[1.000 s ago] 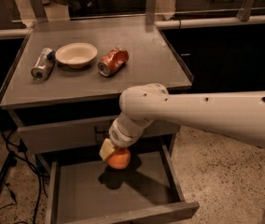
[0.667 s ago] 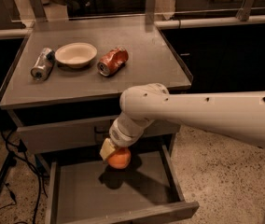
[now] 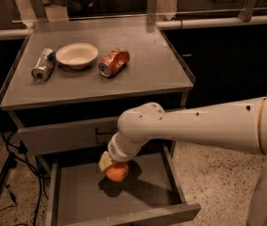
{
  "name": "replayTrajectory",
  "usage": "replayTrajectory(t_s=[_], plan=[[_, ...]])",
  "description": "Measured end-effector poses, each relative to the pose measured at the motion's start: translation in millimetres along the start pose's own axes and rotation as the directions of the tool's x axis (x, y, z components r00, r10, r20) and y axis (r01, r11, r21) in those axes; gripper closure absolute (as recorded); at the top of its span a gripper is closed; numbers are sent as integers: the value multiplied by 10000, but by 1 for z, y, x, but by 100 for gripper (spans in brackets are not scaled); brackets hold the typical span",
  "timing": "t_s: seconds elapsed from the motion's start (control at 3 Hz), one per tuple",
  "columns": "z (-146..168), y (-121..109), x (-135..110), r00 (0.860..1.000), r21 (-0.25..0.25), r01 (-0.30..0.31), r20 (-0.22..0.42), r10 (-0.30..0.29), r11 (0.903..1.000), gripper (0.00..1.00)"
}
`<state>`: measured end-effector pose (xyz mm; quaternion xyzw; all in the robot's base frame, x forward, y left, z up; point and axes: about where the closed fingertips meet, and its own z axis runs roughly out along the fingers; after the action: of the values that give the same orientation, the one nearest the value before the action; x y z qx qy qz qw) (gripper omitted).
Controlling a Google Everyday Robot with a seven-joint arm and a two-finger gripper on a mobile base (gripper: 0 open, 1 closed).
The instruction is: Place orange into middle drawer
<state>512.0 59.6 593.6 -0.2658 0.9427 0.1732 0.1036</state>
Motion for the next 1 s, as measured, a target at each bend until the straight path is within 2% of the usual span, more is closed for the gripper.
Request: replayTrajectory(t_s=[0.33,1.0], plan=[[22,-6,10,9952,-14,-918,342,918,9958,100],[23,-8,13,9935,88,-1089,333,1085,9940,100]])
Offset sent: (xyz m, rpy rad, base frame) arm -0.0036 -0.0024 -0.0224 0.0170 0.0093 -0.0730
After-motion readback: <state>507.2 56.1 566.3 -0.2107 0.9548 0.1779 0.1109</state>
